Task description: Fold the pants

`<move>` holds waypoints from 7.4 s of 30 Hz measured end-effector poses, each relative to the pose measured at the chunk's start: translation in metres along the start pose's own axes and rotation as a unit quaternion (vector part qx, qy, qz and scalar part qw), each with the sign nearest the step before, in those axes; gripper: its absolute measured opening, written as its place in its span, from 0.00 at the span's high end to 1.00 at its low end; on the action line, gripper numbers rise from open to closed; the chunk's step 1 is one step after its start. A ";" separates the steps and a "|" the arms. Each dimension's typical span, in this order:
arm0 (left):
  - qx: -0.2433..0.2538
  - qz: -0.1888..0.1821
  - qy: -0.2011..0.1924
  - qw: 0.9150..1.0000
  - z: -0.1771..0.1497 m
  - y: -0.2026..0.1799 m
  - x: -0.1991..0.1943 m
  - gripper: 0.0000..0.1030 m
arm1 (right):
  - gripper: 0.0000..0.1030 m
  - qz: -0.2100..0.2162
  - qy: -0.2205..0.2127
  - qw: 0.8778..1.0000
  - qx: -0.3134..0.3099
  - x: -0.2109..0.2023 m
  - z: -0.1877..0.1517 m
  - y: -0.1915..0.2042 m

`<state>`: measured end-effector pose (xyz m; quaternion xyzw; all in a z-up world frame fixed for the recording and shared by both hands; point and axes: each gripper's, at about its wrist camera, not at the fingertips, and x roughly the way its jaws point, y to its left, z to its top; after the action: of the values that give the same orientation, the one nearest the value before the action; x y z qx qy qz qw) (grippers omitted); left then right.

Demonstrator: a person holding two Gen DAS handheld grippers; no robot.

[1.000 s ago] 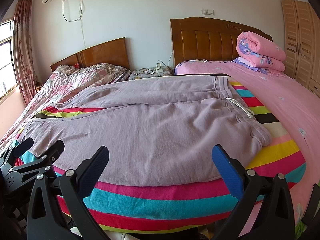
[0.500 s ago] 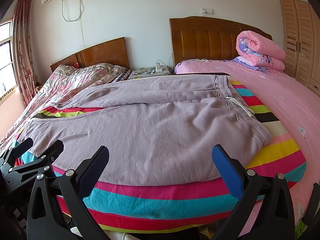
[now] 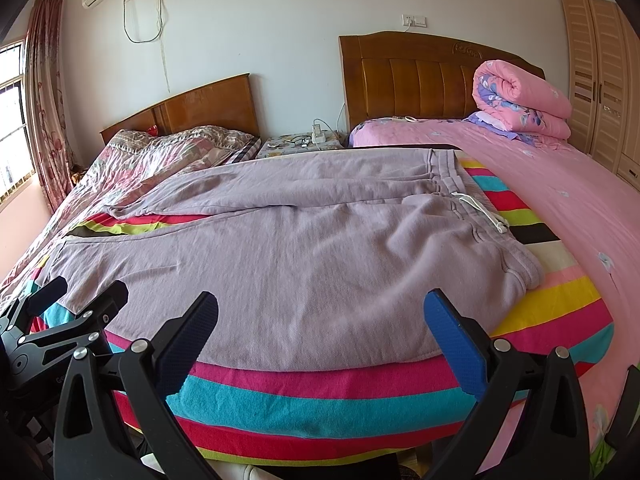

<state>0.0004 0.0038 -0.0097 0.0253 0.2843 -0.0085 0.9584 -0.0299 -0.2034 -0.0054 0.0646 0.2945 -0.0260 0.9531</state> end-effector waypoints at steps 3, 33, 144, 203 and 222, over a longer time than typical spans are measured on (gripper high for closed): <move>-0.001 -0.001 0.003 1.000 -0.008 0.001 -0.001 0.01 | 0.04 0.000 0.000 1.000 0.000 0.001 -0.001 0.000; 0.018 -0.015 0.123 0.992 0.114 0.032 0.121 0.01 | 0.04 0.044 0.057 0.995 -0.076 0.134 0.115 -0.053; -0.197 -0.236 0.177 0.935 0.009 0.162 0.141 0.44 | 0.48 0.117 0.098 0.957 0.247 0.081 -0.039 -0.179; -0.114 -0.203 0.193 0.953 -0.012 0.143 0.124 0.87 | 0.91 0.213 0.138 0.937 0.240 0.086 -0.058 -0.109; -0.062 -0.136 0.169 0.974 -0.006 0.152 0.094 0.32 | 0.64 0.149 0.182 0.958 0.162 0.065 -0.048 -0.102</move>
<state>0.0811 0.1561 -0.0594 -0.0719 0.4427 -0.1169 0.8861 -0.0123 -0.2988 -0.0921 0.2655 0.4417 0.0812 0.8531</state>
